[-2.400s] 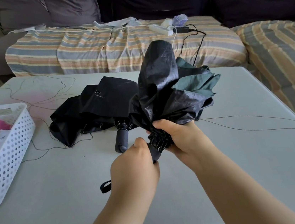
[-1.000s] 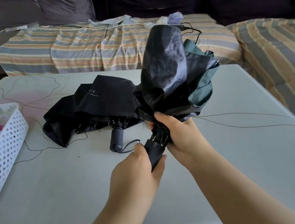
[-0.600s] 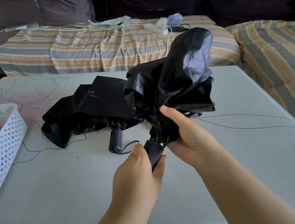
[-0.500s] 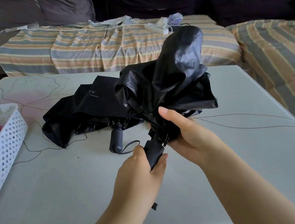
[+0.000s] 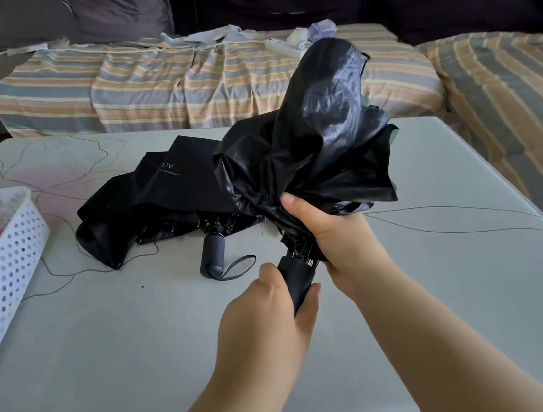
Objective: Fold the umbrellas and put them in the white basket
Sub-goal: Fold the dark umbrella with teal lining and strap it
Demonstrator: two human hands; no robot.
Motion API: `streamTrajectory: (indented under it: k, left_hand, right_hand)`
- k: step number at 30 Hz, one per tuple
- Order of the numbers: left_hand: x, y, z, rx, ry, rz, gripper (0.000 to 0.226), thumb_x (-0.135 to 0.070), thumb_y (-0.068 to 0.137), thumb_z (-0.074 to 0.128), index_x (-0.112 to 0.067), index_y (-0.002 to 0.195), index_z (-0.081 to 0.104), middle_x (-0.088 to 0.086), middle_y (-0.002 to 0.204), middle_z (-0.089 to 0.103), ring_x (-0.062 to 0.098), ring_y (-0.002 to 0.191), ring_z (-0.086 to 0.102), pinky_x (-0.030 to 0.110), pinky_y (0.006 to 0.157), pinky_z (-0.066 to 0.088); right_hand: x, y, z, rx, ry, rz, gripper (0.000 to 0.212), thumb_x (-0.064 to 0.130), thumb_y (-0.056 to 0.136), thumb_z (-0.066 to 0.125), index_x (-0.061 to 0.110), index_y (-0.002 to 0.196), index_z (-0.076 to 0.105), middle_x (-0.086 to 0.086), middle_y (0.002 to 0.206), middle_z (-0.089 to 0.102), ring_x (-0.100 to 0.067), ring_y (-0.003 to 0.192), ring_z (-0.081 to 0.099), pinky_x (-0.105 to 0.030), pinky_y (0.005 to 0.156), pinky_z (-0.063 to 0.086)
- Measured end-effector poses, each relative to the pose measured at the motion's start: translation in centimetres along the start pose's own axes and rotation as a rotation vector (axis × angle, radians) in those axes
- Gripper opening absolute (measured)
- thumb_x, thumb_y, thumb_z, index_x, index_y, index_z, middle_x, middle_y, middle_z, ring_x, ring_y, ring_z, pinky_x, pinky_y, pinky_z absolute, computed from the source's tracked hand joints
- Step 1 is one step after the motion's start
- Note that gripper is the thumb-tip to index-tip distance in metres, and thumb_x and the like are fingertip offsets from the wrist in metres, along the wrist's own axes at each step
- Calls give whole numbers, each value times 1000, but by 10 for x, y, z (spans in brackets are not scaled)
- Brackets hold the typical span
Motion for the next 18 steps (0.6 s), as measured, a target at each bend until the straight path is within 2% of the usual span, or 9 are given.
streamTrajectory:
  k: [1, 3, 6, 9, 10, 12, 14, 18]
  left_hand:
    - [-3, -1, 1, 9, 15, 33, 43, -52, 83, 53, -17, 73, 29, -8, 49, 23, 18, 42, 32, 19, 36, 12]
    - [-11, 1, -7, -15, 11, 108, 48, -46, 70, 65, -18, 68, 26, -11, 47, 15, 16, 33, 16, 12, 39, -1]
    - [-12, 0, -5, -16, -10, 125, 56, -41, 62, 78, -18, 68, 27, -10, 46, 19, 15, 33, 13, 10, 40, -2]
    - [-5, -2, -7, -78, -84, 77, 46, -42, 69, 75, -15, 70, 38, -8, 46, 31, 17, 36, 26, 15, 36, 9]
    - [0, 0, -8, -93, -107, 34, 41, -45, 75, 69, -14, 75, 42, -6, 50, 38, 19, 41, 37, 22, 35, 18]
    - [9, 3, -6, -43, -191, -67, 38, -52, 83, 56, -16, 86, 45, -3, 63, 50, 20, 59, 52, 30, 49, 34]
    - [11, 3, -10, -78, -235, -35, 37, -53, 83, 52, -17, 89, 46, -2, 68, 52, 20, 64, 54, 28, 53, 36]
    - [10, 5, -10, -72, -357, -6, 32, -43, 80, 59, -23, 105, 52, -8, 88, 53, 10, 74, 53, 14, 56, 38]
  right_hand:
    - [0, 0, -1, -16, 10, -4, 35, 23, 79, 77, 20, 113, 67, 7, 106, 73, -10, 101, 68, -38, 98, 50]
    - [-1, 0, -2, -40, 22, -10, 34, 21, 79, 77, 19, 112, 67, 6, 105, 73, -11, 100, 68, -38, 96, 51]
    - [-2, 1, -3, -35, 61, -15, 29, 13, 83, 73, 12, 111, 66, 0, 104, 73, -16, 97, 69, -37, 91, 54]
    - [-1, 0, 1, 30, 130, 7, 27, 9, 89, 63, 0, 115, 61, -10, 97, 69, -23, 87, 67, -30, 75, 56]
    - [-2, -1, 1, 50, 166, 26, 29, 9, 90, 61, -2, 117, 59, -12, 96, 67, -23, 86, 65, -32, 75, 55]
    - [-6, -1, 1, 77, 234, 70, 31, 11, 90, 62, -2, 118, 59, -14, 101, 66, -26, 92, 63, -41, 88, 53]
    - [-9, -2, 3, 110, 280, 109, 35, 14, 86, 65, 0, 118, 61, -13, 105, 67, -28, 100, 63, -42, 95, 50]
    - [-11, -3, 9, 138, 293, 123, 26, 11, 90, 60, 2, 114, 63, -13, 103, 67, -25, 97, 63, -36, 87, 52]
Point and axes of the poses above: each hand's wrist, its own y-axis towards the middle knuckle, its own z-axis out of the palm, x = y × z, the point moved 9 cm from there along y, towards the middle knuckle
